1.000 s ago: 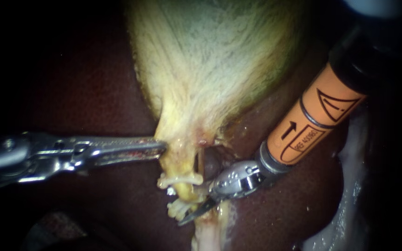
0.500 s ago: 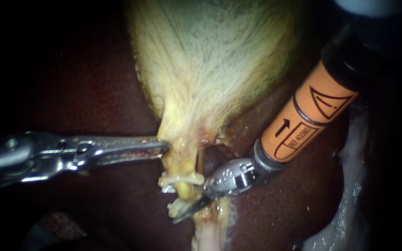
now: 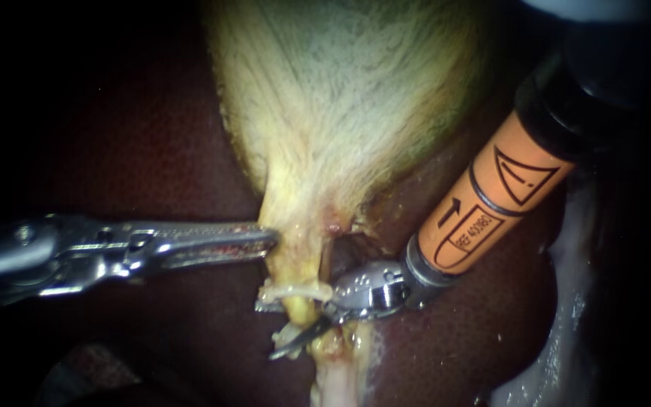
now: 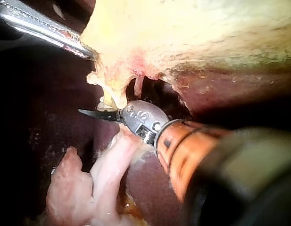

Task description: Go to the cutting position left tube

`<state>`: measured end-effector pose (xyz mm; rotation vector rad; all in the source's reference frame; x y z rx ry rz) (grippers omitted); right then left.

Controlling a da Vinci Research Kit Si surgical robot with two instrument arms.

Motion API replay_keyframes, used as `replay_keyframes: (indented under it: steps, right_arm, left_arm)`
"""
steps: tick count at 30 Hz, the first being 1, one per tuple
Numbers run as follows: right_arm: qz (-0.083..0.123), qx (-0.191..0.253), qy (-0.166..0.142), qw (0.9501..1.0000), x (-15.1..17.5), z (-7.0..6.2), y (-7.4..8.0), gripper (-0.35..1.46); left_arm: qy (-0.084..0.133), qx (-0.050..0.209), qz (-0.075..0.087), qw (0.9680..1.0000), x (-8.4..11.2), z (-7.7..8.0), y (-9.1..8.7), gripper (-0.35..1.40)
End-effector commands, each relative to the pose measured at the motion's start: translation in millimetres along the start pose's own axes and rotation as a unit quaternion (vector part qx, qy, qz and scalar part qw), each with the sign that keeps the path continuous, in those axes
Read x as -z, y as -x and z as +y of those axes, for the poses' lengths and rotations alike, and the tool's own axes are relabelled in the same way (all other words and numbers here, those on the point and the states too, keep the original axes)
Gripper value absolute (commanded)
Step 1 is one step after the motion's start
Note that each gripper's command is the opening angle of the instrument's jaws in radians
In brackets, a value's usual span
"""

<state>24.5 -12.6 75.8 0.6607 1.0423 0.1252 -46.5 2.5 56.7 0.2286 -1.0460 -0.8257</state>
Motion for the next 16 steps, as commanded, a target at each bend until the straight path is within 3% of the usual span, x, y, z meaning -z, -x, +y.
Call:
replay_keyframes:
  steps: [1,16]
  right_arm:
    - [0.000,-0.003,0.000,1.0000,0.0,0.0,0.0,1.13]
    - [0.000,-0.002,-0.001,1.0000,-0.1,0.0,0.1,1.15]
  left_arm:
    - [0.000,0.000,0.000,1.0000,0.0,0.0,0.0,-0.35]
    - [0.000,0.000,0.000,1.0000,-0.2,0.0,0.0,-0.35]
